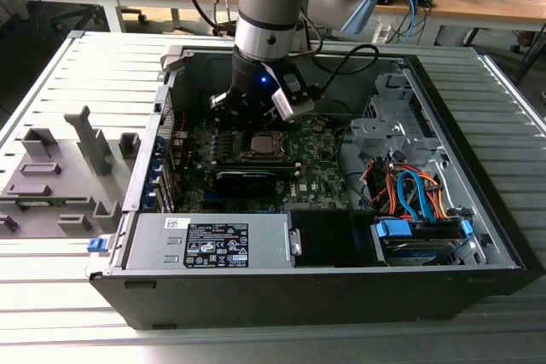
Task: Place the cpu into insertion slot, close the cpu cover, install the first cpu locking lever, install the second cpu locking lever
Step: 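Install the second cpu locking lever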
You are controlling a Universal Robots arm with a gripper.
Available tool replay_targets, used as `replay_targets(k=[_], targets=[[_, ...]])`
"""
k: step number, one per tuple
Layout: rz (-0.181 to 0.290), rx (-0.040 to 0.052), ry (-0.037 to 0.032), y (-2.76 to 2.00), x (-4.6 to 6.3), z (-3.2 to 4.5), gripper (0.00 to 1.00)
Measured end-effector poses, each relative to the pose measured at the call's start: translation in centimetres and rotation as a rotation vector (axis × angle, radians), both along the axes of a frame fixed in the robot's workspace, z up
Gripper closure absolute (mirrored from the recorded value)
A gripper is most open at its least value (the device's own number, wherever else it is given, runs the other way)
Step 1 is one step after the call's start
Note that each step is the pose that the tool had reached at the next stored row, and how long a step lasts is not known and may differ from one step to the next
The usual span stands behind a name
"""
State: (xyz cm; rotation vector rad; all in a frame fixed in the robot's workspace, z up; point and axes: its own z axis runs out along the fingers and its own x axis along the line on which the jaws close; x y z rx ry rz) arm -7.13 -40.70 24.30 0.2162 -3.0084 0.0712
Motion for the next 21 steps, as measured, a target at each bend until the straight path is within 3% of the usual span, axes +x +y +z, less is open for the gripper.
replay_targets(k=[4,13,21], targets=[[0.0,0.0,0.0019,0.0,0.0,-0.6,0.89],[0.0,-0.0002,0.002,-0.01,-1.2,-0.86,0.89],[0.0,-0.0001,0.0022,0.0,-1.3,-1.96,0.89]])
